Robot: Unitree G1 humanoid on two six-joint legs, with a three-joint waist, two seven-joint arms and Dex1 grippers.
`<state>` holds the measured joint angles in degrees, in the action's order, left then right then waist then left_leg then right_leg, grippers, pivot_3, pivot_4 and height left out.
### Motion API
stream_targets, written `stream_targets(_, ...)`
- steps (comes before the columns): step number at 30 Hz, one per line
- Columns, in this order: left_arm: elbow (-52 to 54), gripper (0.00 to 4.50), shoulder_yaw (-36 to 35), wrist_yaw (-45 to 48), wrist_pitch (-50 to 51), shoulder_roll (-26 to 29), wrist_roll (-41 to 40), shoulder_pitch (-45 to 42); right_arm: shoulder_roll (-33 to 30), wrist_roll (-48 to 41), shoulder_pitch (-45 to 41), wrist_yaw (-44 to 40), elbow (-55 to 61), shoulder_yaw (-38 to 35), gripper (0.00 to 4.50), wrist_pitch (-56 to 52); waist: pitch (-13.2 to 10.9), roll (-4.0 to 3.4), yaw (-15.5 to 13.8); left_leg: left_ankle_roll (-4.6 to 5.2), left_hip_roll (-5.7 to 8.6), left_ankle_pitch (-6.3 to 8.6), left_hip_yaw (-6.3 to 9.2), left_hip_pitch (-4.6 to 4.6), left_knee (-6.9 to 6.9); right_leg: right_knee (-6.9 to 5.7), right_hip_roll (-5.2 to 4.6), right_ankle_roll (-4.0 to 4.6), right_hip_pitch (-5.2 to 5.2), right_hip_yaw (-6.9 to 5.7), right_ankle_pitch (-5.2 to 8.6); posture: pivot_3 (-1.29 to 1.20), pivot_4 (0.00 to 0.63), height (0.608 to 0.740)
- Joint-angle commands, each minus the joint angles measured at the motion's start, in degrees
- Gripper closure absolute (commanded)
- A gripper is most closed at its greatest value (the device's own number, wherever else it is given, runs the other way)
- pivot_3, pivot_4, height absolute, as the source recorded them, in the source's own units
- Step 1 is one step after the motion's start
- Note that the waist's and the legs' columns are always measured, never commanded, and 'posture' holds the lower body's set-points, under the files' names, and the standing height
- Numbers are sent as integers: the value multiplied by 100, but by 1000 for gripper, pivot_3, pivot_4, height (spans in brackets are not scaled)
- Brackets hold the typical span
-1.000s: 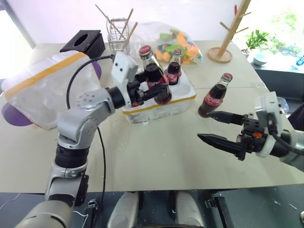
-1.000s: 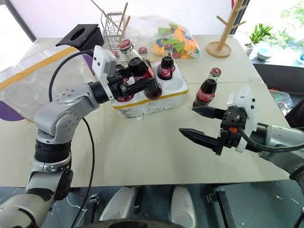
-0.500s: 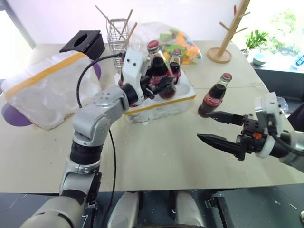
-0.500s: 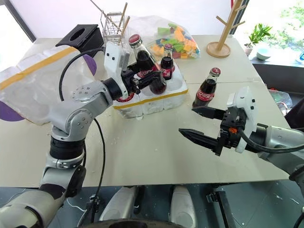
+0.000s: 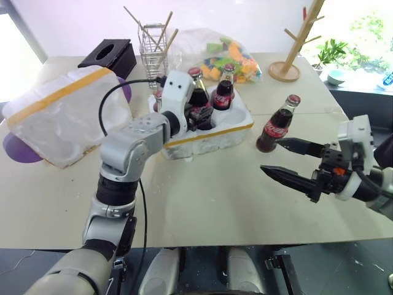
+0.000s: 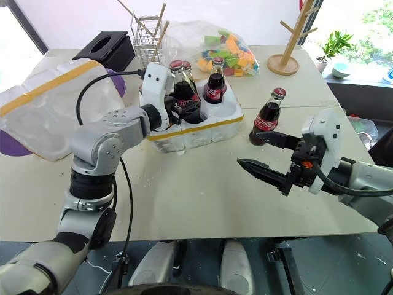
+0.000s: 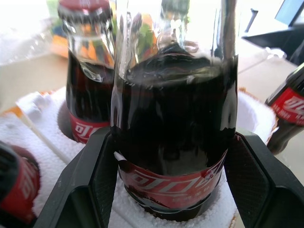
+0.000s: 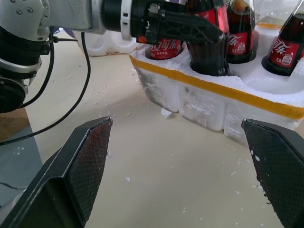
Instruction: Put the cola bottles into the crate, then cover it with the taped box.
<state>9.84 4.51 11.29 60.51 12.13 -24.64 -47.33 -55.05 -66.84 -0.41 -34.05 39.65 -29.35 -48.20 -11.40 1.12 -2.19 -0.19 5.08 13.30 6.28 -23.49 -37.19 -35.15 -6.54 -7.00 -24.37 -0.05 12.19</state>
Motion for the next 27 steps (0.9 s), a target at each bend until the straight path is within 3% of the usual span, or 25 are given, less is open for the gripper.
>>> stream_targets(1, 66, 499, 8, 158, -19, 79, 63, -197, 32, -14, -90, 81, 138, -40, 0, 147, 0, 0, -5, 0, 0, 0, 1, 0, 0, 0, 0, 0, 0, 0, 0, 0, 150, 740)
stream_targets(2, 68, 40, 23, 200, -20, 100, 75, -211, 34, -15, -94, 94, 138, -36, 0, 150, 0, 0, -4, 0, 0, 0, 1, 0, 0, -1, 0, 0, 0, 0, 0, 0, 150, 740)
stream_targets(9, 333, 40, -63, 785, -415, 332, -45, -163, 52, -45, -44, 153, 172, -56, 0, 156, 2, -3, -6, -5, -3, -3, 3, 5, -2, -4, 3, 11, 2, 0, -3, 0, 150, 740)
stream_targets(14, 593, 40, -576, 1488, -947, 525, -505, -302, -20, 4, 7, 57, 82, -157, 0, 140, 2, -3, -6, -5, -2, -3, 2, 2, 1, 2, 0, 8, 1, 0, -3, 0, 150, 740)
stream_targets(20, 654, 40, -1128, 2894, -1328, 1395, -1283, -498, -112, 385, -7, -149, -339, -224, 0, 202, 3, -5, 0, -5, -2, -3, -1, 2, -1, 2, 0, 22, 1, 0, 4, 0, 150, 740)
stream_targets(27, 29, 40, -1495, 4773, -1325, 3131, -1783, -275, 3, 1316, -306, 159, -1289, 56, 0, 316, 3, -6, 27, -4, -3, -3, -4, 6, 2, -1, 3, 28, 1, 1, 8, 0, 150, 740)
